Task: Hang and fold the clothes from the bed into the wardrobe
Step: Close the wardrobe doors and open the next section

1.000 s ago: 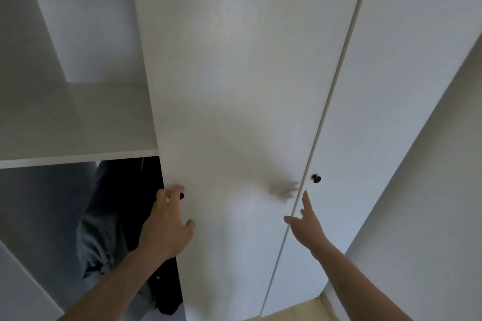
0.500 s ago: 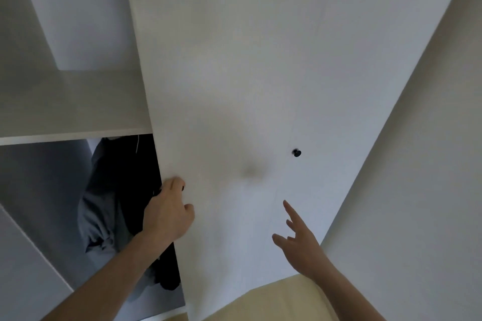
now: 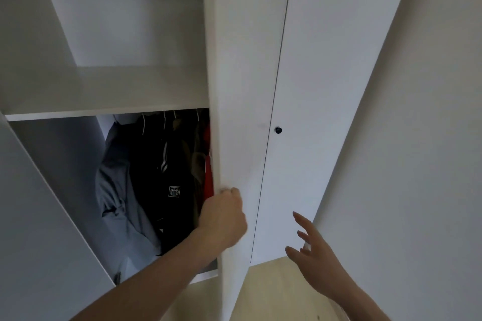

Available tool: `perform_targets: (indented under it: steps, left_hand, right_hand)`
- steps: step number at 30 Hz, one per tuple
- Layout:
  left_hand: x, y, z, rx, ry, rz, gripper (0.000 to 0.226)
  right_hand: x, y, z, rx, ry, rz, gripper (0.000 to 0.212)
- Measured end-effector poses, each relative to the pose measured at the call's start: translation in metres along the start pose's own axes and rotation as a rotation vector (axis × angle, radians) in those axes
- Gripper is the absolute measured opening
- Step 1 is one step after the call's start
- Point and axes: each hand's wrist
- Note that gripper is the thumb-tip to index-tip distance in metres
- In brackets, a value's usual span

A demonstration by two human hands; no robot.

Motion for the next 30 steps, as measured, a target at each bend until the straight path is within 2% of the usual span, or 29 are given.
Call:
perform_targets:
  steps: [2,6,10,16,24,30]
  left_hand:
    - [-0.029,-0.003,0.001,0.028,0.072,0.044,0.011]
    - [-0.085,-0.003,-0.008,0.159,0.256,-0.011,0.006]
    - [-0.124,0.013,-0.022,0.187,0.437,-0.097,0.023]
    - [-0.157,0.028,-0.039,0.21,0.576,-0.159,0.03]
    - [-0.193,0.03,-0.064,0.295,0.697,-0.259,0.035]
    - [-0.236,0.047,-0.015,0.389,0.942,-0.068,0.046]
  right_hand:
    - [-0.007,-0.009,0.019,-0.027,-0.011,-0.017,0.073]
    - [-0.021,-0.03,0.054,-0.089,0.002,-0.002,0.07]
    - [-0.032,-0.057,0.084,-0.173,0.035,0.025,0.07]
    - [-0.048,-0.088,0.133,-0.309,0.106,0.038,0.067]
    - [-0.076,-0.091,0.199,-0.559,0.328,-0.053,0.063]
    - [-0.097,-0.061,0.269,-0.746,0.554,-0.224,0.058]
Point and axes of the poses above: each hand's wrist, its own z-axis away from the middle knuckle, its own y-axis out of the palm, x = y × z, and after that the axes turned 9 degrees about y, right-handed
